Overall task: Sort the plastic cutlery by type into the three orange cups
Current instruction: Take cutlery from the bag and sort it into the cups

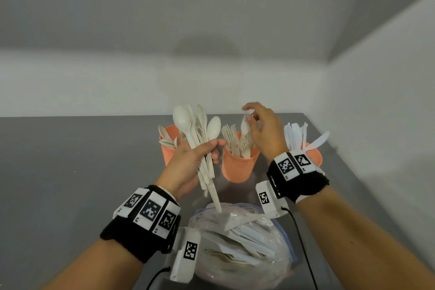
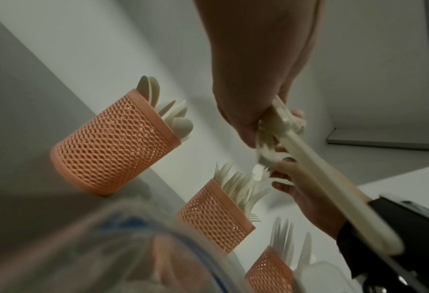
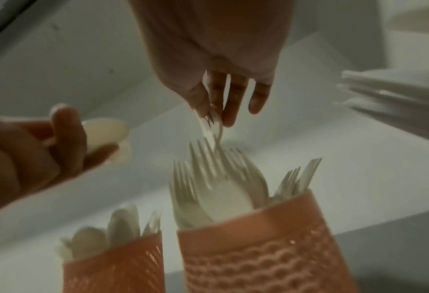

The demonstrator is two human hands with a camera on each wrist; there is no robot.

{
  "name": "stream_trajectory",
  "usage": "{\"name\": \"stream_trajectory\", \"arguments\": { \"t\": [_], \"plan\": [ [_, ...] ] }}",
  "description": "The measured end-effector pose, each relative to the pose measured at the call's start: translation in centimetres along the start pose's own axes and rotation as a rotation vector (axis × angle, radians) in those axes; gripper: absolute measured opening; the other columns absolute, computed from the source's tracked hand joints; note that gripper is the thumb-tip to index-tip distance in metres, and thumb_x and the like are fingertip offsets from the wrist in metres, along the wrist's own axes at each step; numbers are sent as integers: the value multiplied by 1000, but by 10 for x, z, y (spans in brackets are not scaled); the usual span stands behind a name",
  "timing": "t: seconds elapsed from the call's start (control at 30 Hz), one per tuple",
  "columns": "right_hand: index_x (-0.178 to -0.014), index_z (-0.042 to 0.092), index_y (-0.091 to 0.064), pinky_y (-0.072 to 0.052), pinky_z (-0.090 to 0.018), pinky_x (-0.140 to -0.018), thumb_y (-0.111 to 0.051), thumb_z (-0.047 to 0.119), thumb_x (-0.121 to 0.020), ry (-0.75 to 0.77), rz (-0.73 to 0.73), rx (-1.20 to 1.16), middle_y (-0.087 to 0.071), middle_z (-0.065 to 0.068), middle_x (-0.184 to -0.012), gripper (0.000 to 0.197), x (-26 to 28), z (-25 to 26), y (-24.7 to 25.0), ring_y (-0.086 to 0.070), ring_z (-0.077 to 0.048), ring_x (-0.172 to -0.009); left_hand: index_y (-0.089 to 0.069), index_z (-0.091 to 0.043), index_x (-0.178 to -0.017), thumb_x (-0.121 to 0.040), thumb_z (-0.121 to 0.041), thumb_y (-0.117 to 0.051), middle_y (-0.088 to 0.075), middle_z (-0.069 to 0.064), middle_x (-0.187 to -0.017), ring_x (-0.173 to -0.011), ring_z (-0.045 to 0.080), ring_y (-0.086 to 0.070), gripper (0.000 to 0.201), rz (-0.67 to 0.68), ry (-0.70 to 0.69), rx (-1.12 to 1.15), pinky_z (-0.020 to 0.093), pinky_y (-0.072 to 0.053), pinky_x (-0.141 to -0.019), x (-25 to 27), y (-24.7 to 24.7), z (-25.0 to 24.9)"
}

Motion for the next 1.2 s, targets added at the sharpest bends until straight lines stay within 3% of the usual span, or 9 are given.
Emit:
{"name": "stream_trajectory", "arguments": {
  "t": [0.17,0.27,0.4,0.57,0.67,0.87,0.93,1.03,1.2],
  "plan": [
    [-111,18,-67,-30,-33,-92,-42,12,-93,-51,296,319,-55,-8,-116,31,12,-10,-14,-40,-27,-113,-77,-20,-67,-93,-7,-47,-57,15,-82,-53,8,-56,42,64,51,47,24,-47,-61,1,-7,0],
    [-111,14,-66,-38,-29,-94,-44,8,-91,1,131,162,-51,-9,-113,31,10,1,-4,-43,-25,-108,-76,-15,-71,-93,-9,-47,-71,6,-82,-56,9,-62,37,76,102,91,23,-52,-57,0,-8,0],
    [-96,7,-67,-40,-6,-72,-51,11,-87,111,-54,-168,-51,-1,-90,19,9,43,12,-51,1,-79,-71,-13,-78,-95,-10,-45,-67,7,-77,-54,8,-58,31,50,134,70,23,-50,-56,0,-7,3],
    [-79,3,-69,-38,-8,-62,-59,7,-81,91,230,-201,-54,7,-68,10,27,77,-4,-51,3,-62,-61,-9,-87,-92,2,-46,-56,1,-66,-55,7,-50,20,49,66,61,21,-43,-54,-2,-11,2],
    [-78,1,-65,-37,-8,-57,-60,3,-80,7,209,-215,-48,13,-61,5,31,71,-4,-50,7,-58,-63,-5,-98,-93,-5,-47,-64,5,-79,-64,9,-56,16,31,57,156,25,-50,-68,-4,-7,1],
    [-91,16,-46,-49,-26,-69,-55,18,-91,-309,642,-361,-62,-12,-82,9,53,57,-18,-60,-19,-68,-60,-7,-87,-93,-8,-46,-62,1,-72,-69,11,-61,15,-61,62,290,27,-53,-72,-5,8,-6],
    [-99,13,-44,-51,-20,-57,-47,17,-95,-390,754,-511,-66,-10,-78,6,62,59,-22,-64,-19,-61,-60,-10,-87,-89,-8,-50,-63,0,-73,-75,13,-62,11,-56,74,289,31,-52,-78,-4,10,-6],
    [-101,12,-48,-54,-21,-55,-43,10,-96,-395,778,-580,-64,3,-67,7,66,56,-23,-65,-12,-56,-57,-11,-90,-88,-16,-53,-57,2,-79,-82,16,-55,7,-90,97,299,34,-48,-82,-5,14,-4],
    [-108,8,-50,-43,-19,-46,-38,4,-97,-400,720,-532,-54,-7,-74,16,68,48,-23,-52,-9,-49,-52,-12,-88,-95,-18,-49,-51,2,-78,-75,14,-53,10,-157,127,337,30,-51,-75,-7,13,-1]
  ]
}}
Point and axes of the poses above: each hand's wrist, its own x-axis away from the middle knuckle, its own y-axis out of the back of the hand, z = x × y, the point moved 3 cm from there along -x, towards the middle knuckle
